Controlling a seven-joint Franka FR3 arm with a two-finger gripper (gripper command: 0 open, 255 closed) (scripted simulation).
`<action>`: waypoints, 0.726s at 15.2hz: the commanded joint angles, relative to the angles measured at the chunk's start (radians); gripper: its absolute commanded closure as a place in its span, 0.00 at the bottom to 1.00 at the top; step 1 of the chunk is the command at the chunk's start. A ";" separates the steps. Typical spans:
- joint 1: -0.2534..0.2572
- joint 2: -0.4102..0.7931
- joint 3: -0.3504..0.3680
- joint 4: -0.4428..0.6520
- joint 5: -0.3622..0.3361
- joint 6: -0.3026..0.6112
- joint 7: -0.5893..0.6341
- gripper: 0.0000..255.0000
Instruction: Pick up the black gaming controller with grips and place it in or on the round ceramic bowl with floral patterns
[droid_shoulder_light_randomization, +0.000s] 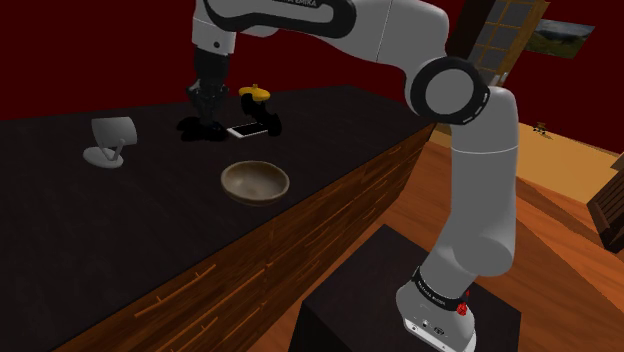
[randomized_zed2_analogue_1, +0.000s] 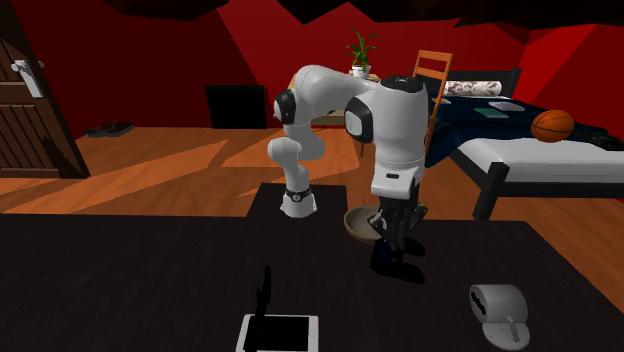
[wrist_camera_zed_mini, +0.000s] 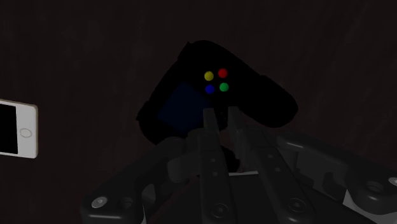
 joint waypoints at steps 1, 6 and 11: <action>0.003 0.008 0.000 0.044 -0.002 -0.036 0.001 1.00; 0.018 0.042 0.000 0.166 -0.011 -0.124 0.008 1.00; -0.023 -0.179 0.015 -0.132 0.043 -0.042 0.007 1.00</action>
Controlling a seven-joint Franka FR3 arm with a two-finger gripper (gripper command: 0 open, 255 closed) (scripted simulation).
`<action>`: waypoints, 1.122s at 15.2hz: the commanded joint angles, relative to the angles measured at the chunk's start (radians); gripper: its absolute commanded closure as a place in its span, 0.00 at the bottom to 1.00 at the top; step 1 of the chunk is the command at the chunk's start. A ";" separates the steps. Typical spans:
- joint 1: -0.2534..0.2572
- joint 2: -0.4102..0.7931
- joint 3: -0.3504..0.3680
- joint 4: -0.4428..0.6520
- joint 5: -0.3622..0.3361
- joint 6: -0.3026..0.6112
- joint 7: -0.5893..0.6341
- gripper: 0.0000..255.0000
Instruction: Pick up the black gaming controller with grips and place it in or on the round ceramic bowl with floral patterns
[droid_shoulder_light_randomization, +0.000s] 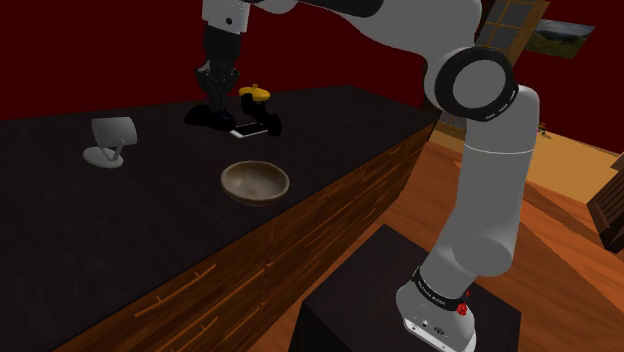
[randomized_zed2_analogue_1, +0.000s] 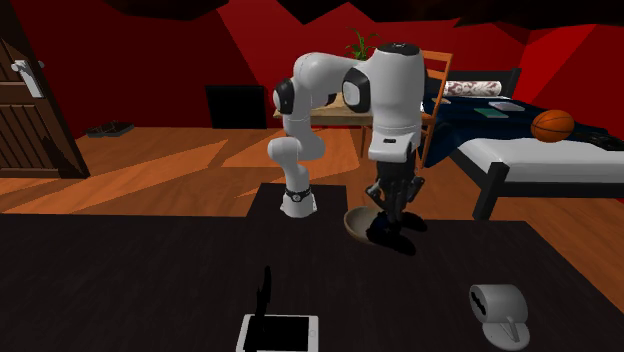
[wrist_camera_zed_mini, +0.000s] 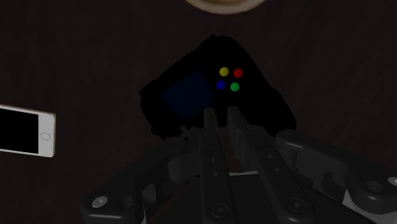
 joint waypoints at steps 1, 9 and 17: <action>-0.018 -0.106 0.005 -0.138 0.029 0.036 -0.004 1.00; -0.033 -0.447 0.006 -0.498 0.132 0.069 -0.019 1.00; -0.026 -0.540 0.005 -0.662 0.161 0.143 -0.032 1.00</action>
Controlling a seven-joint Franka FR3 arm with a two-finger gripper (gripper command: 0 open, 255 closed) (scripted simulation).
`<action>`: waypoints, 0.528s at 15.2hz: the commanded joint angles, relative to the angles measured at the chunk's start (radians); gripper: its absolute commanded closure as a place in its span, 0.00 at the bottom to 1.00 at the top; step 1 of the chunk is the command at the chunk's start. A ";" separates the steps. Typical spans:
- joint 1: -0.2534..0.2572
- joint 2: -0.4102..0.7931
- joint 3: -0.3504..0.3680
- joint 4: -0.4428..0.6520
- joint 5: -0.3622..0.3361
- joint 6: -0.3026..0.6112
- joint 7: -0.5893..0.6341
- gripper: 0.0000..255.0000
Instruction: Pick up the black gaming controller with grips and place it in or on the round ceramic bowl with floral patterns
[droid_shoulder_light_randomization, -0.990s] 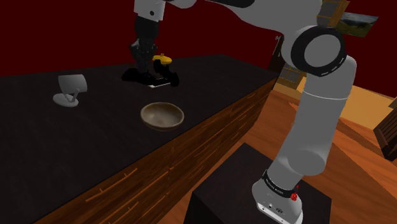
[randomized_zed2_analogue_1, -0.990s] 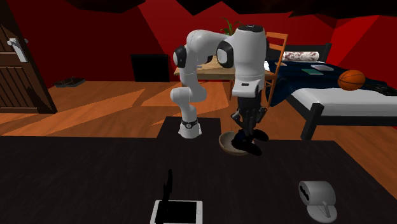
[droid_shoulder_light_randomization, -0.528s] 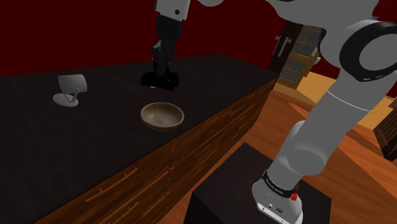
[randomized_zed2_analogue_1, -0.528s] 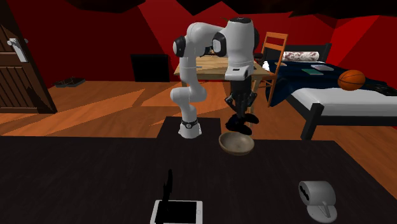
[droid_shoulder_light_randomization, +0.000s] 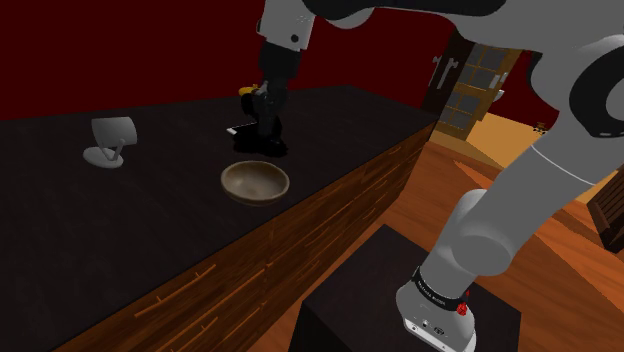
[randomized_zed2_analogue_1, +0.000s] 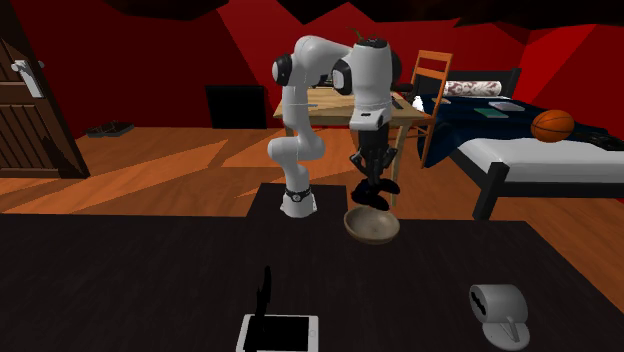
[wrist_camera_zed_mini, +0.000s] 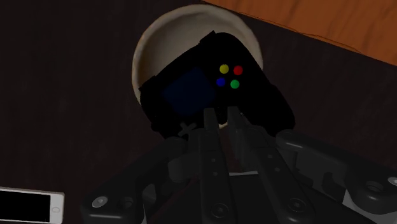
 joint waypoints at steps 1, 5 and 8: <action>0.001 -0.004 0.001 -0.031 0.002 0.029 -0.003 1.00; 0.003 -0.007 0.003 -0.088 0.005 0.082 -0.008 1.00; 0.004 -0.007 0.005 -0.128 0.008 0.122 -0.012 1.00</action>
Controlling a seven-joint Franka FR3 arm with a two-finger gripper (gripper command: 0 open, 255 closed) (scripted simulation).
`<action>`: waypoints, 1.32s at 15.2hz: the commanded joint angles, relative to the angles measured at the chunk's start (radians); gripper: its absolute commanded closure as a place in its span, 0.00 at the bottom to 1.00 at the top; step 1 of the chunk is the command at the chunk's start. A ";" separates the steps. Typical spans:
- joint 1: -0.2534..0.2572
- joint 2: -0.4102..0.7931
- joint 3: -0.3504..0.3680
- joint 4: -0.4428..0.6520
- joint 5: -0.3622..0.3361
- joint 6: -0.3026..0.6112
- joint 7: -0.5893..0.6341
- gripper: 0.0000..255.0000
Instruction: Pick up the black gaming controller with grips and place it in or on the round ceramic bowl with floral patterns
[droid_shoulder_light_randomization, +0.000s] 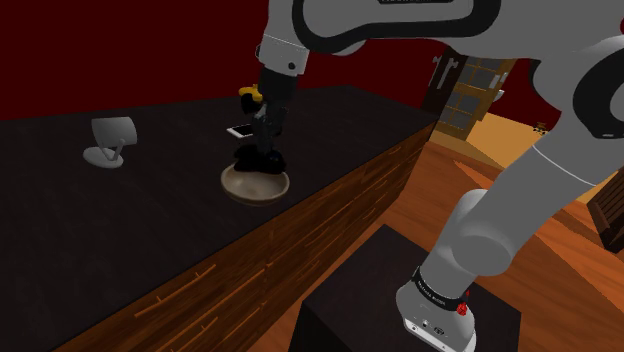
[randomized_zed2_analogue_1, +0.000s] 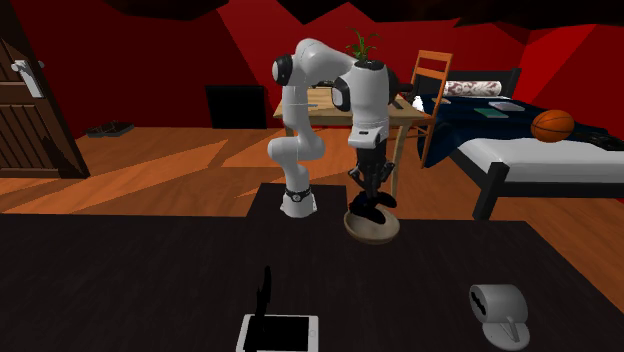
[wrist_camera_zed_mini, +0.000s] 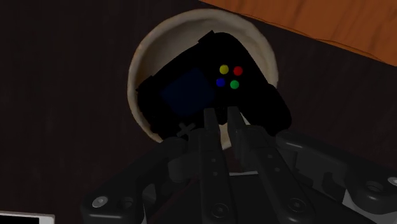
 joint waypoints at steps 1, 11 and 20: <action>0.001 0.004 0.002 -0.020 0.000 0.026 -0.001 1.00; 0.003 0.009 0.006 -0.080 0.003 0.090 -0.006 1.00; 0.001 0.002 0.002 -0.053 0.003 0.056 -0.007 0.00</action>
